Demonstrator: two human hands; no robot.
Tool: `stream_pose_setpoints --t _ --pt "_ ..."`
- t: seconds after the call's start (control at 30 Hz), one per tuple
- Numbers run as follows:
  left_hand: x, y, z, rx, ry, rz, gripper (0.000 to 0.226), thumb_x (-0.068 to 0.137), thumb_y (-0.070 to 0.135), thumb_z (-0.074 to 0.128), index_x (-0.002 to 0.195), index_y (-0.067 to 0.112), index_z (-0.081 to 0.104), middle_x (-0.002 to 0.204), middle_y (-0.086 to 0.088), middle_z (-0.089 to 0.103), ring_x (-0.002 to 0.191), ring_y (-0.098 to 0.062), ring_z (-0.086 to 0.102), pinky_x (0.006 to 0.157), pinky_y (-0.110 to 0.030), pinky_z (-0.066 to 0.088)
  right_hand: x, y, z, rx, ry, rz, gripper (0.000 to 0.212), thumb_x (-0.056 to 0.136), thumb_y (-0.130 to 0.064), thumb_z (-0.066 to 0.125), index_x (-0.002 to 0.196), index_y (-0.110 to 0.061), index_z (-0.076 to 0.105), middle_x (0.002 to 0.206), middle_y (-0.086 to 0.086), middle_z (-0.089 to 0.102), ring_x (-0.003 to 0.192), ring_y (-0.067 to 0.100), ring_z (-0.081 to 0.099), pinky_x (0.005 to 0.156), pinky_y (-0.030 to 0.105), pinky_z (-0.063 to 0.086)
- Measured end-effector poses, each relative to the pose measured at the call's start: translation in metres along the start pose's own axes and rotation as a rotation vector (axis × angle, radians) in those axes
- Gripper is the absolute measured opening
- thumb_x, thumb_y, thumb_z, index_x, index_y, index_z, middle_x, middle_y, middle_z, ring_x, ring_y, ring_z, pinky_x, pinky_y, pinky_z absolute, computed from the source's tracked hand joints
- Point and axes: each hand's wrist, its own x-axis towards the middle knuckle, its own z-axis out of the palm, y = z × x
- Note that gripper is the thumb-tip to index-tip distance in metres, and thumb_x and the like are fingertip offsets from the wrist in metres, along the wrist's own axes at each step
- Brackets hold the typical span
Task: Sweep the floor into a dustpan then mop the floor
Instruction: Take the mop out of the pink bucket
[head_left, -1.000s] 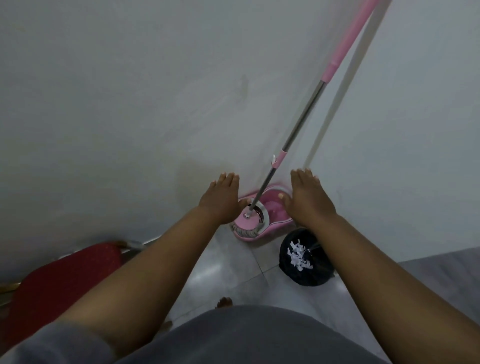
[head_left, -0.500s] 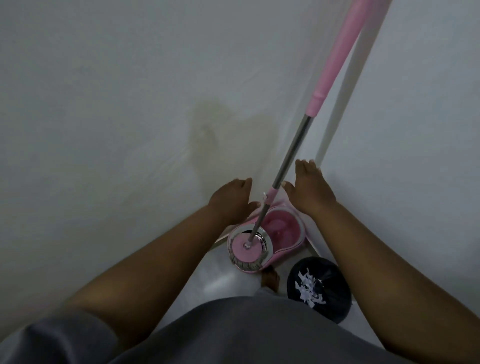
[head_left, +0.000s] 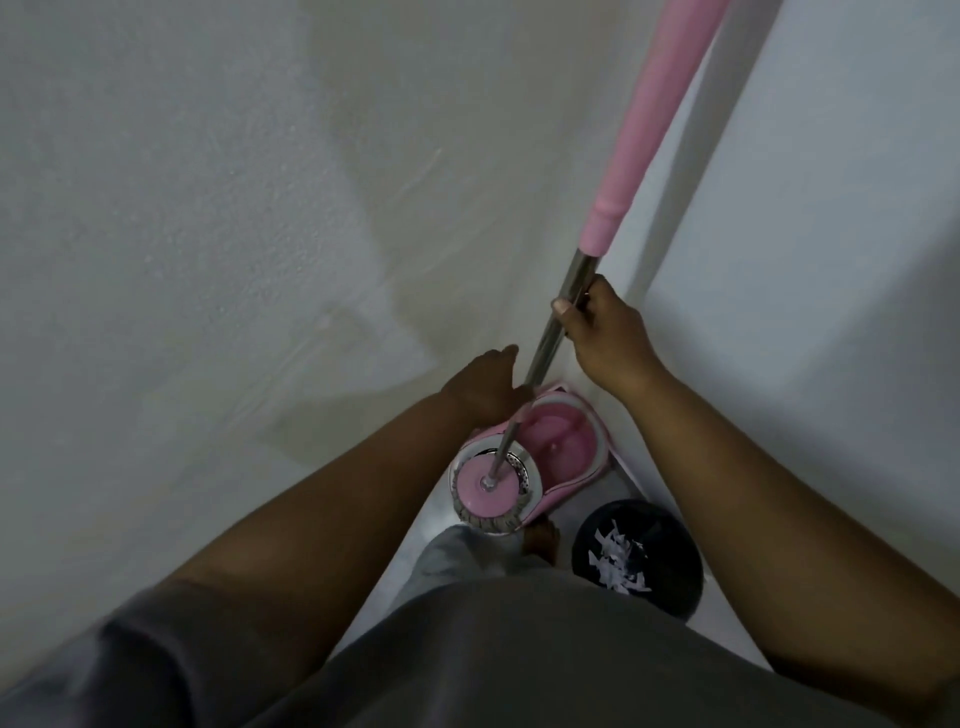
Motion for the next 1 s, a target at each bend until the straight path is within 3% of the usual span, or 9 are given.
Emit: stream_pose_setpoints --t 0.2,0.37,0.6,0.83,1.0 --pt "0.021 -0.006 -0.005 -0.180 -0.062 -0.003 0.069 0.097 0.048 0.054 0.155 0.020 0.028 0.153 -0.009 0.042 0.137 -0.024 0.045 0.107 -0.026 0.034 -0.009 -0.001 0.004 0.026 -0.002 -0.005 0.025 0.098 -0.041 0.052 0.114 -0.022 0.055 0.097 -0.003 0.069 0.086 0.014 0.064 0.073 0.024 0.047" --pt "0.014 -0.012 -0.010 -0.264 -0.122 0.098 0.049 0.101 0.049 0.046 0.142 0.023 0.051 0.145 -0.006 0.053 0.130 -0.024 0.051 0.104 -0.031 0.040 -0.025 -0.015 0.018 0.074 0.026 -0.006 0.029 0.100 -0.042 0.048 0.118 -0.020 0.055 0.099 0.001 0.071 0.087 0.014 0.066 0.072 0.022 0.048" --pt "-0.013 -0.032 -0.020 -0.326 -0.174 0.200 0.047 0.104 0.043 0.041 0.141 0.016 0.046 0.139 -0.010 0.055 0.122 -0.025 0.055 0.100 -0.033 0.044 -0.044 -0.043 0.044 0.059 0.118 -0.077 0.025 0.102 -0.033 0.046 0.110 -0.012 0.057 0.097 0.007 0.072 0.084 0.019 0.069 0.072 0.029 0.054" --pt "-0.041 -0.037 -0.039 -0.420 -0.159 0.357 0.044 0.103 0.041 0.044 0.131 0.008 0.050 0.130 -0.015 0.060 0.121 -0.030 0.056 0.104 -0.049 0.044 -0.068 -0.083 0.042 0.060 0.268 -0.132 0.027 0.101 -0.032 0.047 0.102 -0.007 0.057 0.091 0.011 0.071 0.083 0.026 0.069 0.075 0.045 0.055" --pt "-0.060 -0.047 -0.050 -0.492 -0.128 0.409 0.036 0.101 0.045 0.046 0.116 0.013 0.057 0.116 -0.011 0.065 0.112 -0.029 0.060 0.101 -0.051 0.047 -0.085 -0.117 0.046 0.039 0.340 -0.149 0.025 0.101 -0.033 0.048 0.100 -0.010 0.058 0.089 0.004 0.071 0.081 0.019 0.070 0.076 0.045 0.057"
